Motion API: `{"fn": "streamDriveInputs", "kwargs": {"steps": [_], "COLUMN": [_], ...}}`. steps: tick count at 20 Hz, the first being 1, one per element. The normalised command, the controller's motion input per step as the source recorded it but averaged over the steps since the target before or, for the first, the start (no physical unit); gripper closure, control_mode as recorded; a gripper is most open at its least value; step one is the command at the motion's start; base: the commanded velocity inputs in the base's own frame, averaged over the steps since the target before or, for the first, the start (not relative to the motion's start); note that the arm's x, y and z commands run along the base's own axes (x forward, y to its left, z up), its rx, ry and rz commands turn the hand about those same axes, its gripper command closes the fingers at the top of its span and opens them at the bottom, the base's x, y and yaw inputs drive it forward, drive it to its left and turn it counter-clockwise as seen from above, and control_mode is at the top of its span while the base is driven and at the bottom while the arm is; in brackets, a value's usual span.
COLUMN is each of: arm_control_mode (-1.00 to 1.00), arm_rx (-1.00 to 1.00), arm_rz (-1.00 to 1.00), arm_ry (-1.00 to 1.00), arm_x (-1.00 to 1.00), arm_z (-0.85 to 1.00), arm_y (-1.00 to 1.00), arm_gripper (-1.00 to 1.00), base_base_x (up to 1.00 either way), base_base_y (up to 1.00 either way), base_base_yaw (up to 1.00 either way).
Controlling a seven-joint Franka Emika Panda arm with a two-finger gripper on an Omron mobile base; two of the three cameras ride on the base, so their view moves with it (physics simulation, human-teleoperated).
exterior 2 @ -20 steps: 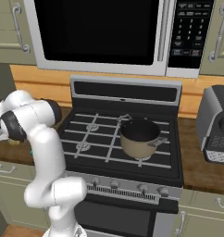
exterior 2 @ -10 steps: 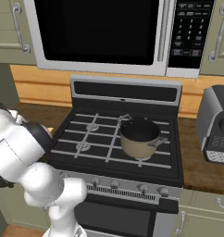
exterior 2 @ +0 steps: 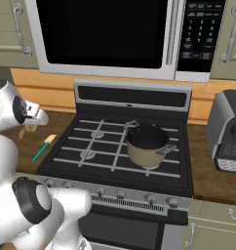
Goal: Put the potato and sweet potato in the pot. Retrieve the spatula and lightly stir the vegetables in the pot.
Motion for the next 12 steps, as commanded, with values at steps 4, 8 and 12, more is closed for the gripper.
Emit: {"fn": "streamDriveInputs", "kwargs": {"steps": [4,8,12], "arm_control_mode": [-1.00,-1.00,-1.00], "arm_rx": [0.09,0.07,0.05], "arm_rz": [-0.08,-0.07,-0.08], "arm_ry": [0.00,-0.01,-0.03], "arm_x": [0.00,0.00,0.00], "arm_z": [0.55,0.41,0.38], "arm_y": [-0.93,-0.95,-1.00], "arm_gripper": [1.00,1.00,1.00], "base_base_x": [0.00,0.00,0.00], "base_base_y": [0.00,0.00,0.00], "base_base_yaw": [0.00,0.00,0.00]}}
